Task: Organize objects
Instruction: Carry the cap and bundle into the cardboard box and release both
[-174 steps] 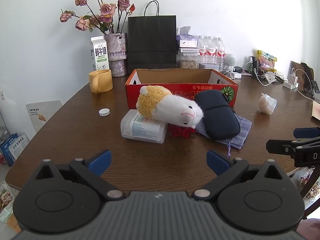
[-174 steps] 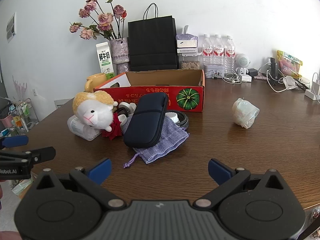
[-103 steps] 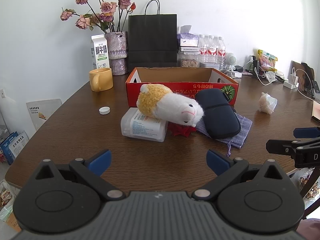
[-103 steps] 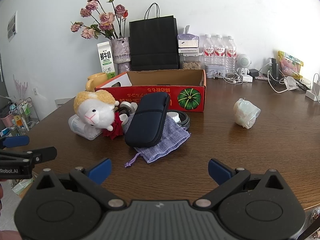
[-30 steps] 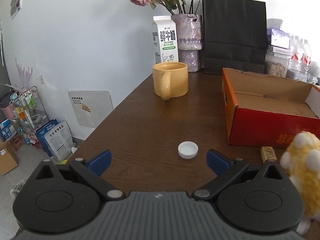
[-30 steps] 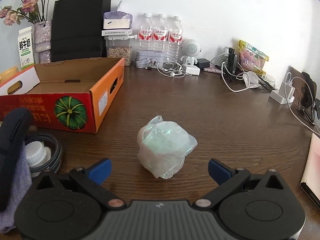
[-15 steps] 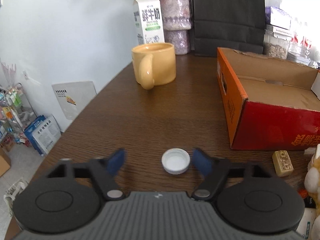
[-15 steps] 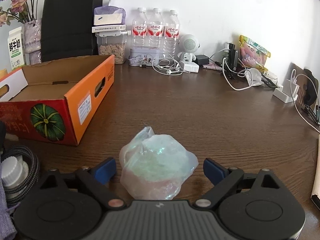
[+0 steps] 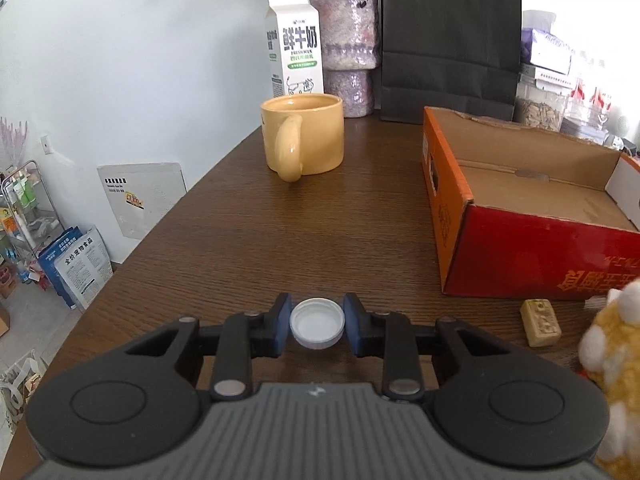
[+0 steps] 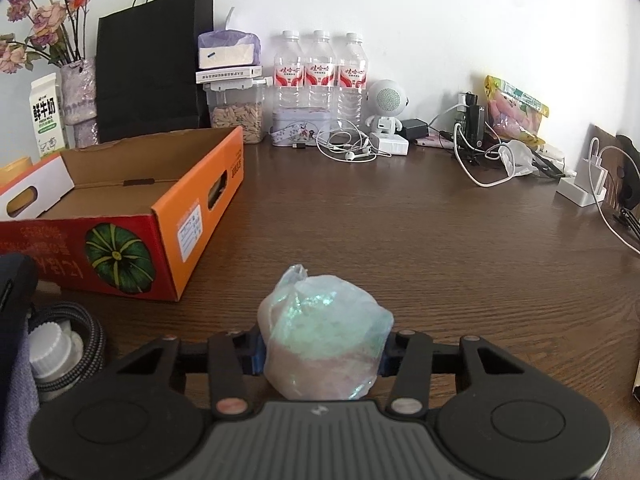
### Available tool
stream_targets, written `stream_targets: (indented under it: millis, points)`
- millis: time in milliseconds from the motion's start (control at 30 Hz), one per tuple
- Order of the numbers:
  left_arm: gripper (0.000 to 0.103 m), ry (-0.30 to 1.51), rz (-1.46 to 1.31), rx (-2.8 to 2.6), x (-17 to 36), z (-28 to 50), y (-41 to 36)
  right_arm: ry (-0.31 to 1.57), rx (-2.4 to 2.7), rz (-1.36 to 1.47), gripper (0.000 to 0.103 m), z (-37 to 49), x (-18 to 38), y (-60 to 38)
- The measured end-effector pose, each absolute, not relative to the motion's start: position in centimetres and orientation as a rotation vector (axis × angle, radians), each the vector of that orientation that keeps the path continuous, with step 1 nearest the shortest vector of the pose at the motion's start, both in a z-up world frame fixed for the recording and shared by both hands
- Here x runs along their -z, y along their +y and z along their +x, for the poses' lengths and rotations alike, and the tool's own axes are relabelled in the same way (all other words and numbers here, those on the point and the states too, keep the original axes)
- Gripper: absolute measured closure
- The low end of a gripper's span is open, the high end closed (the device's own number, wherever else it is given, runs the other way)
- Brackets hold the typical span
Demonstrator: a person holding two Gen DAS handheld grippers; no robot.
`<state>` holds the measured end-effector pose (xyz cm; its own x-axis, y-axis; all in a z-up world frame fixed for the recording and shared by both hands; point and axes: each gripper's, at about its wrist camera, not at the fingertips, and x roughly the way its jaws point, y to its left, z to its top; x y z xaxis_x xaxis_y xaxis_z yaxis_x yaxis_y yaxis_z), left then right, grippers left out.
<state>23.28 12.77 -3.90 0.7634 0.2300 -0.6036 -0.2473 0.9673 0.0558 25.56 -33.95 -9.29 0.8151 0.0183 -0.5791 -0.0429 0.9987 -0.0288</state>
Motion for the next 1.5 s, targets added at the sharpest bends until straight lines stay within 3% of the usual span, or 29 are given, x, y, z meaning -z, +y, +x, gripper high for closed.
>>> stream_targets:
  millis: [867, 1500]
  points:
    - [0.074, 0.494, -0.012, -0.118, -1.4, 8.3, 7.1, 0.503, -0.266, -0.103, 0.057, 12.0, 5.2, -28.8]
    - [0.074, 0.457, 0.024, 0.106, -2.0, 6.0, -0.1, 0.486, -0.506, -0.147, 0.057, 8.5, 4.4, -20.8]
